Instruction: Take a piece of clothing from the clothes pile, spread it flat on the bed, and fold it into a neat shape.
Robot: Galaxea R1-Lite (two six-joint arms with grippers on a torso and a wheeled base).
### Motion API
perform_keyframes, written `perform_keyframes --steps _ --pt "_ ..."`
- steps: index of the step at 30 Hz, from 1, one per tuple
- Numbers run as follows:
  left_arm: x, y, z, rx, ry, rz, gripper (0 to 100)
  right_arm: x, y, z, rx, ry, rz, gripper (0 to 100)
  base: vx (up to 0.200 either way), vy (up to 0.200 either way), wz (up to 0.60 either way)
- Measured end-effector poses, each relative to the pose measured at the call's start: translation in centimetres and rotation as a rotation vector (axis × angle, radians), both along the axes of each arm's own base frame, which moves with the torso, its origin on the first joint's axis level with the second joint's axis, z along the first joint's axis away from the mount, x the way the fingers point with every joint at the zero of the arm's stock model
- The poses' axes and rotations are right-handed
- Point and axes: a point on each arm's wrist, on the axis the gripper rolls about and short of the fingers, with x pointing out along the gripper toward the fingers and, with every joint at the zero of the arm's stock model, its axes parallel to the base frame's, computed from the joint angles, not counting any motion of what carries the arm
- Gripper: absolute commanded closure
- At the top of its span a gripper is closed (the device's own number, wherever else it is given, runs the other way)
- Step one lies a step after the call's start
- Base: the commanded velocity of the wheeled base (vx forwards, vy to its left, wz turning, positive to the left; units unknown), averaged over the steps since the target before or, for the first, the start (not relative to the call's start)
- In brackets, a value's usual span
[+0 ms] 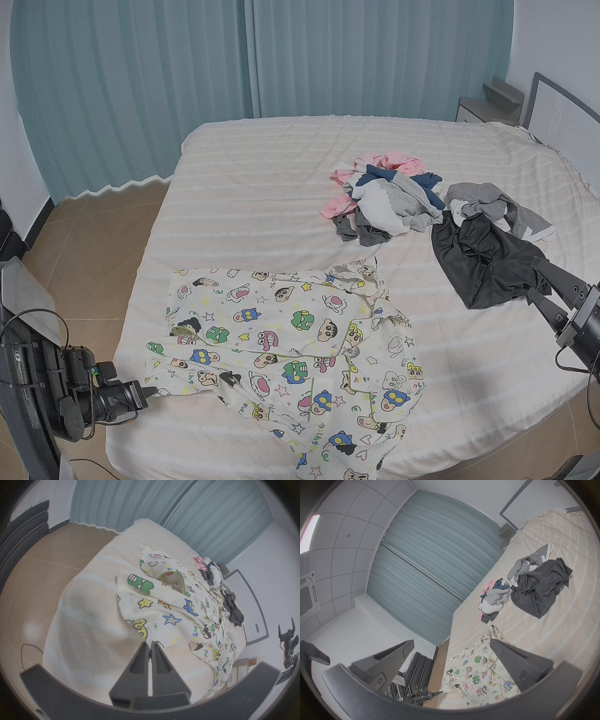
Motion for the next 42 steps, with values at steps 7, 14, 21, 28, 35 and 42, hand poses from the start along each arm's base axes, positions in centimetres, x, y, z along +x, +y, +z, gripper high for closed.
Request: perform_keyframes --steps 7,14,21,28,35,42 --pt "-0.7 0.3 0.6 -0.006 0.032 -0.013 100 0.0 0.0 0.0 0.001 -0.001 0.000 0 0.000 0.000 0.00" --pt "-1.8 0.4 1.3 0.041 0.061 -0.093 100 0.0 0.0 0.0 0.001 -0.002 0.000 0 0.000 0.000 0.00" --pt "-2.6 1.8 1.5 0.105 0.061 -0.110 100 0.0 0.0 0.0 0.000 0.000 0.000 0 0.000 0.000 0.00" --pt "-3.6 1.9 1.7 0.071 0.096 -0.137 100 0.0 0.0 0.0 0.000 0.001 0.000 0 0.000 0.000 0.00" --pt "-4.7 2.7 1.6 0.163 0.102 -0.220 100 0.0 0.0 0.0 0.000 0.001 0.000 0 0.000 0.000 0.00" --pt "-5.5 4.0 1.2 0.174 0.124 -0.180 100 0.0 0.0 0.0 0.000 0.001 0.000 0 0.000 0.000 0.00"
